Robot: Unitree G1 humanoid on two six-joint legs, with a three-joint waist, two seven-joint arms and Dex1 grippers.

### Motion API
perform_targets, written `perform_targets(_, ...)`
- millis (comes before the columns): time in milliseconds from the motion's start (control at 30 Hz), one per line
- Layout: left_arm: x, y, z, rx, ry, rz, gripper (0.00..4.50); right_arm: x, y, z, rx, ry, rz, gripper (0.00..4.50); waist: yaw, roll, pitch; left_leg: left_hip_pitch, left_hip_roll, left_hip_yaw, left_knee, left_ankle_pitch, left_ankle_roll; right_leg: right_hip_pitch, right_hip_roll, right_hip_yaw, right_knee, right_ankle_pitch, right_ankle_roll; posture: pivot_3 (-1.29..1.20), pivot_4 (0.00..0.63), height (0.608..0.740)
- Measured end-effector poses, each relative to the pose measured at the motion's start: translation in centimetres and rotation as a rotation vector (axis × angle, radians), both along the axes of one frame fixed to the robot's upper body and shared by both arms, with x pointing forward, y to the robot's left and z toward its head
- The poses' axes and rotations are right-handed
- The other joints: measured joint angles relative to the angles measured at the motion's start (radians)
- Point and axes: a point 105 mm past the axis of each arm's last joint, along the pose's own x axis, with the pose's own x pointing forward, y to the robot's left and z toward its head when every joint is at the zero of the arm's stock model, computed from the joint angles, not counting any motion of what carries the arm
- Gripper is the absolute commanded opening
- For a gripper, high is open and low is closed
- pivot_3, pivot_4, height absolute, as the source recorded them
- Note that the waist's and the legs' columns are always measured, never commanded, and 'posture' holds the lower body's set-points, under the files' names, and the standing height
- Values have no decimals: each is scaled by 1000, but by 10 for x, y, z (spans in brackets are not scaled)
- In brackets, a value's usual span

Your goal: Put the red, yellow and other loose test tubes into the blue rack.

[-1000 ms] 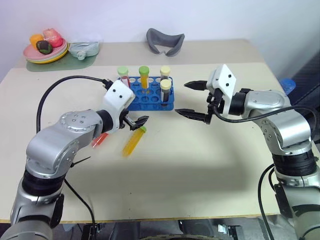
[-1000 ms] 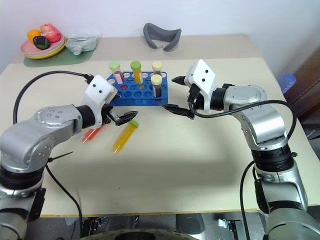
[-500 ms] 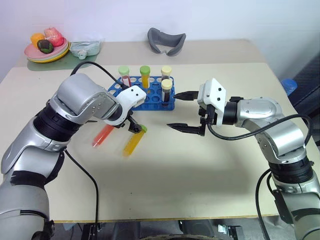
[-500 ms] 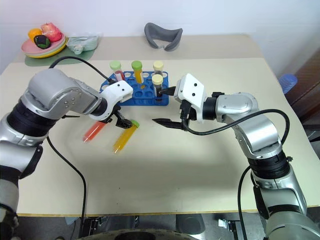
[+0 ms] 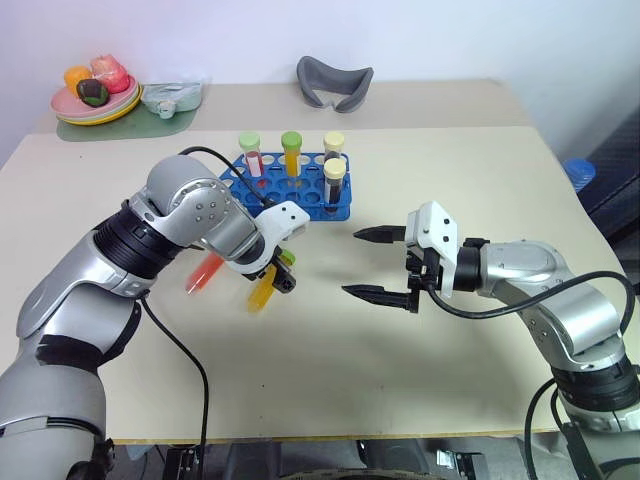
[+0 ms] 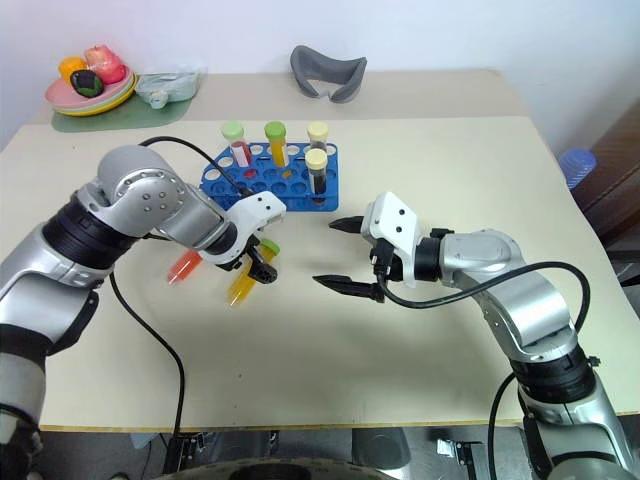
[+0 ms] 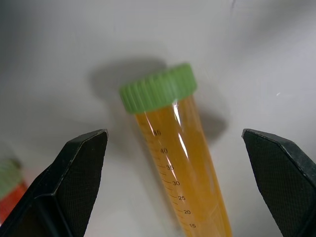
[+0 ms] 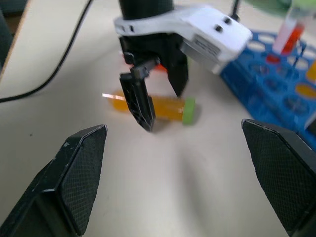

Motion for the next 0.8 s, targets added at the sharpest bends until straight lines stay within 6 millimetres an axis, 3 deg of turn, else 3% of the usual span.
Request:
perform_targets(133,1,1,-2,13,-15,33,4500,-1,-4,-5,8,23,-35,4468,-1,0,0,1,0,0,0,0,0,0,0,0,1,0,0,0,150,740)
perform_targets(167,1,1,-2,12,-19,44,4241,-2,-4,-5,10,24,-39,4495,-1,0,0,1,0,0,0,0,0,0,0,0,1,0,0,0,150,740)
perform_targets(233,3,1,-3,9,-32,70,3680,-1,-5,-8,10,32,-57,4500,0,1,-1,1,0,0,0,0,0,0,0,0,1,0,0,0,150,740)
perform_targets(400,7,3,-2,-4,-44,135,1247,-1,-8,-13,10,52,-84,4500,6,1,-1,1,0,0,1,0,0,1,0,0,1,0,0,0,150,740)
perform_targets(800,9,4,-2,-11,-59,193,1247,-1,-6,-12,25,54,-93,4500,7,1,-1,1,-1,0,1,1,-3,1,0,0,1,0,0,0,150,740)
